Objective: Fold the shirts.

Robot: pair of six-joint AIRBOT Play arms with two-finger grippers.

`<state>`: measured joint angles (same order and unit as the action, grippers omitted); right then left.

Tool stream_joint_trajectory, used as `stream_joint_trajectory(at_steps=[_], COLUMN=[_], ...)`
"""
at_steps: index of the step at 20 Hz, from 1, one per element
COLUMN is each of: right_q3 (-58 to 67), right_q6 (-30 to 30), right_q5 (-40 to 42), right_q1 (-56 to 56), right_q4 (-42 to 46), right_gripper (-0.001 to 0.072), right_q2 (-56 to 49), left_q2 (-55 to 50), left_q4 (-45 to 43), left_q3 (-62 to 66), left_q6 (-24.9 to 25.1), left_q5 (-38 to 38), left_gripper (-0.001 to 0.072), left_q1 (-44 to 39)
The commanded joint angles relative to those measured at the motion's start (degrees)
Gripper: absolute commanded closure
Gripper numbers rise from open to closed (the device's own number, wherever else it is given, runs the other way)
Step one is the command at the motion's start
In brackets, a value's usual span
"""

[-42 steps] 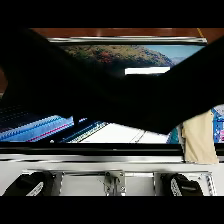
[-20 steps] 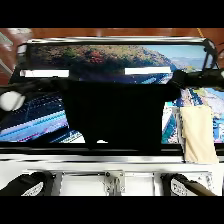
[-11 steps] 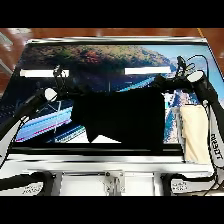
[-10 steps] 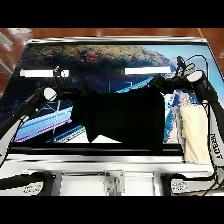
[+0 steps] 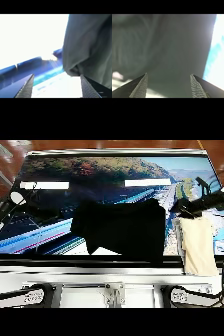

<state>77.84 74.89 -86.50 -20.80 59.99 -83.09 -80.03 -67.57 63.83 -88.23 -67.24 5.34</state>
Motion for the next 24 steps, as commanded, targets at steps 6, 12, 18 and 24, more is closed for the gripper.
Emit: stream_joint_trajectory(at_steps=[6, 12, 18, 24], right_q3=[-3.34, -3.34, -17.92, -40.28], right_q6=[-0.39, 1.14, 1.29, -0.07], right_q5=[-2.71, -2.05, -5.68, 2.8], right_q1=[-3.67, -3.67, -3.67, -3.67], right_q4=[-2.47, -0.98, 2.93, 10.1], right_gripper=[0.0073, 0.0073, 0.0072, 0.0042], right_q2=[0.57, 0.57, 4.09, 9.75], left_q2=[-7.56, -10.95, -10.4, -7.82], left_q4=[13.68, 22.47, 24.35, 24.33], left_q3=[-6.08, -6.08, -6.08, -6.08], left_q6=[5.09, 9.35, 10.54, 12.17], left_q5=[3.96, 6.1, 6.62, 5.77], left_gripper=[-0.0009, 0.013, 0.0669, 0.0669], left_q1=[-1.33, -3.74, -4.0, -4.0])
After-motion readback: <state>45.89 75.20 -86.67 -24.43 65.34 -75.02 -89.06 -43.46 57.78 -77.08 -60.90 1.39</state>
